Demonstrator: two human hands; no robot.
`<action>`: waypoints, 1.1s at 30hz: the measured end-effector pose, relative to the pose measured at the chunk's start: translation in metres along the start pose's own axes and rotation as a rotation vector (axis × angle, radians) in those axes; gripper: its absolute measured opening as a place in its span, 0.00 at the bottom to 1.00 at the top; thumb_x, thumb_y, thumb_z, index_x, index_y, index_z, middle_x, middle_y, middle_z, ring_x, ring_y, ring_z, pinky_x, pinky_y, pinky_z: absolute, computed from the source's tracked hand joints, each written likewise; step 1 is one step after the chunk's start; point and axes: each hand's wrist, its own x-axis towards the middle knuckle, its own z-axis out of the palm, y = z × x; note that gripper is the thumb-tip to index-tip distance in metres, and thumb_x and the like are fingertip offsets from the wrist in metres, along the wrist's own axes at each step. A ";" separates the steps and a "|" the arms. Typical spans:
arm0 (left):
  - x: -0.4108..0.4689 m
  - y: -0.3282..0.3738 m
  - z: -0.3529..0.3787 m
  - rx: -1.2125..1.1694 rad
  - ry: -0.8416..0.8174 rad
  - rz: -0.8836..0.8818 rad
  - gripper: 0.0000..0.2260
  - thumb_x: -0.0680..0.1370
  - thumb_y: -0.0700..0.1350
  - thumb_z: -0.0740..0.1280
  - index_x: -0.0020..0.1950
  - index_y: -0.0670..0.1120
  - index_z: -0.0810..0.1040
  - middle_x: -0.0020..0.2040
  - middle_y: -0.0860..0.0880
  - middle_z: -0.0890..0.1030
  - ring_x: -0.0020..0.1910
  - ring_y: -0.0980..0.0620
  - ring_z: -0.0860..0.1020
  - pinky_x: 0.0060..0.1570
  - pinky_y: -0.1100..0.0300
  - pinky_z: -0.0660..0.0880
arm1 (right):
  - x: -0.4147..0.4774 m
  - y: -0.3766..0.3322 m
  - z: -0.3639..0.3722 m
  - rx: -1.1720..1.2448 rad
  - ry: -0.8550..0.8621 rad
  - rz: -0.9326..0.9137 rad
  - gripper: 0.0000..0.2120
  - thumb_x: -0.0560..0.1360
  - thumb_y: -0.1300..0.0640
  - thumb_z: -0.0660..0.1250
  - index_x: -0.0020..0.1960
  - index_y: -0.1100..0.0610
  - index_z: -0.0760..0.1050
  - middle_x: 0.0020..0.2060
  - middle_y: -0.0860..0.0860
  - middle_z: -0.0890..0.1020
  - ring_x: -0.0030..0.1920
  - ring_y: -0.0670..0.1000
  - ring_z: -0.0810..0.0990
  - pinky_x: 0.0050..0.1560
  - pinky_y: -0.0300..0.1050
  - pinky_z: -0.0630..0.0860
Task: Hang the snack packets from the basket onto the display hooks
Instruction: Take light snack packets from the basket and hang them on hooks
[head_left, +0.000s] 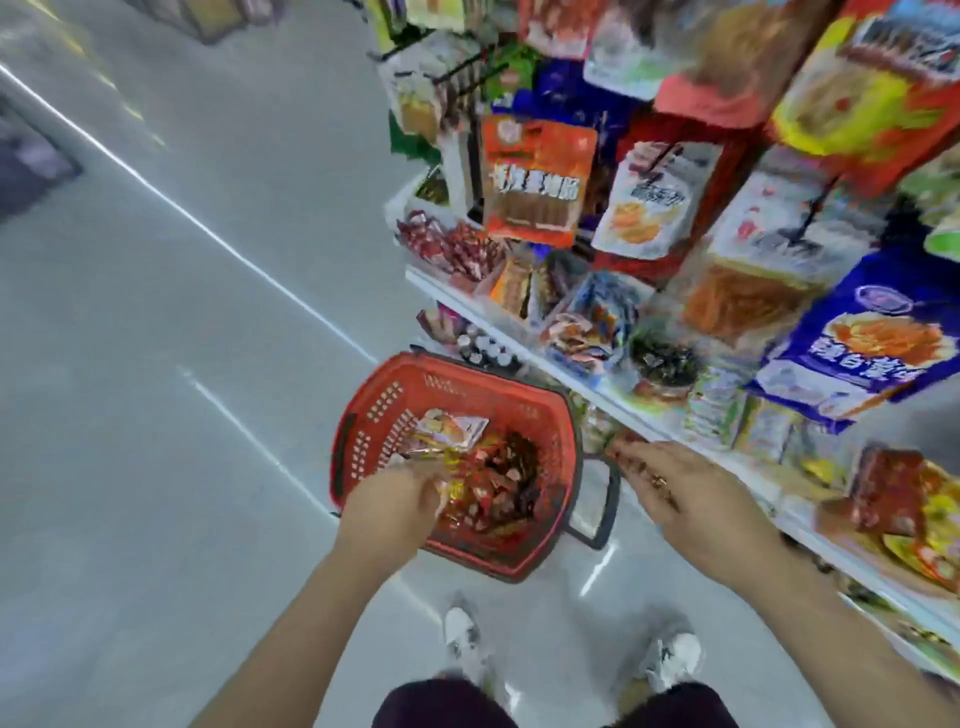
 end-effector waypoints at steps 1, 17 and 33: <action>0.003 -0.020 0.007 -0.030 0.014 -0.039 0.15 0.78 0.45 0.57 0.56 0.55 0.81 0.51 0.50 0.84 0.48 0.46 0.81 0.43 0.57 0.76 | 0.011 -0.008 0.019 0.031 -0.026 0.007 0.16 0.80 0.54 0.62 0.68 0.49 0.74 0.61 0.48 0.78 0.58 0.51 0.77 0.56 0.45 0.72; 0.228 -0.180 0.283 0.044 -0.109 -0.007 0.13 0.79 0.41 0.59 0.56 0.47 0.81 0.50 0.47 0.83 0.45 0.44 0.81 0.42 0.60 0.73 | 0.265 0.059 0.369 0.167 -0.269 0.046 0.16 0.80 0.59 0.60 0.67 0.51 0.73 0.62 0.51 0.78 0.58 0.52 0.77 0.52 0.39 0.69; 0.340 -0.196 0.368 0.489 -0.200 0.190 0.09 0.77 0.48 0.65 0.39 0.46 0.75 0.43 0.44 0.83 0.37 0.44 0.75 0.35 0.57 0.70 | 0.336 0.100 0.466 0.091 -0.398 0.016 0.21 0.80 0.61 0.56 0.73 0.54 0.66 0.68 0.55 0.73 0.60 0.55 0.74 0.52 0.41 0.72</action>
